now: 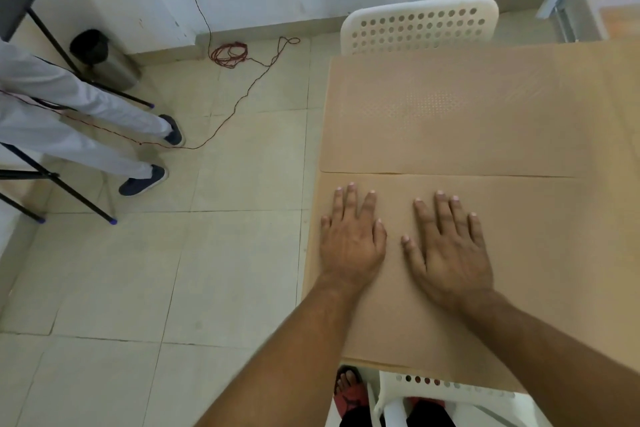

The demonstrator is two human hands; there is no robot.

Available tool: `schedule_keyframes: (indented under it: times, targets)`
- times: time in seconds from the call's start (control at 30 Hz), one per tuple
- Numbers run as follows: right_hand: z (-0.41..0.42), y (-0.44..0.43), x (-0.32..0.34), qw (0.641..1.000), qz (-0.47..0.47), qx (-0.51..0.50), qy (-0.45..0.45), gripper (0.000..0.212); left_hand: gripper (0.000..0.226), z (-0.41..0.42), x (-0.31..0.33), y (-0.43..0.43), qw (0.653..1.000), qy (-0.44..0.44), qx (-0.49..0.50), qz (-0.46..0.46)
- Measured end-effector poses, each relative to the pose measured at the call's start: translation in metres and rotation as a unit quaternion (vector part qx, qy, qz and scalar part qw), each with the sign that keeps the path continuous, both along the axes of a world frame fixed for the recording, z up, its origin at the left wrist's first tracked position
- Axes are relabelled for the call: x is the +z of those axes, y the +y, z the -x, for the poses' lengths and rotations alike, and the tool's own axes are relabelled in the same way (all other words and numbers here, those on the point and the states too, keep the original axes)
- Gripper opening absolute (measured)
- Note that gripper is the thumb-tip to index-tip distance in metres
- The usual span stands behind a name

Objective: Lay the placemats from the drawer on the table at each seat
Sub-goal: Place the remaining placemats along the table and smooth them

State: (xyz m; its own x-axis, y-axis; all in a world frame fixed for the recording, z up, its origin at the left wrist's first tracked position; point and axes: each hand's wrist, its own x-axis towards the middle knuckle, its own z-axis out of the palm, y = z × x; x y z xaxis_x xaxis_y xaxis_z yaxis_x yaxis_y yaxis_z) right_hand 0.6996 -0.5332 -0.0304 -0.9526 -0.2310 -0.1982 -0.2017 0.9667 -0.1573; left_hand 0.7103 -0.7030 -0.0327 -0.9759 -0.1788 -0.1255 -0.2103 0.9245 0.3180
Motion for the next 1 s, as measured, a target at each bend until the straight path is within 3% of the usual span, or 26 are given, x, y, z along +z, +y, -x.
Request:
schedule_keyframes:
  times: [0.3,0.43,0.57,0.77,1.0]
  targets:
    - [-0.036,0.015,0.009,1.000,0.008,0.006,-0.021,0.075,0.061,0.000,0.003,0.005,1.000,-0.027,0.007,-0.006]
    - [0.000,0.002,0.013,0.999,0.040,0.031,0.002,0.070,0.055,0.003,0.003,0.004,0.998,-0.041,-0.042,-0.004]
    - [0.033,-0.006,0.005,0.994,0.010,0.103,-0.022,0.067,0.056,0.003,0.003,0.003,0.999,-0.034,-0.036,0.020]
    - [0.034,0.038,0.003,0.999,0.012,-0.041,0.003,0.069,0.077,0.006,0.009,0.017,0.996,-0.073,-0.017,0.048]
    - [0.051,0.134,0.002,0.981,-0.012,-0.192,0.006,0.080,0.078,0.005,0.007,0.023,0.997,-0.045,-0.001,0.060]
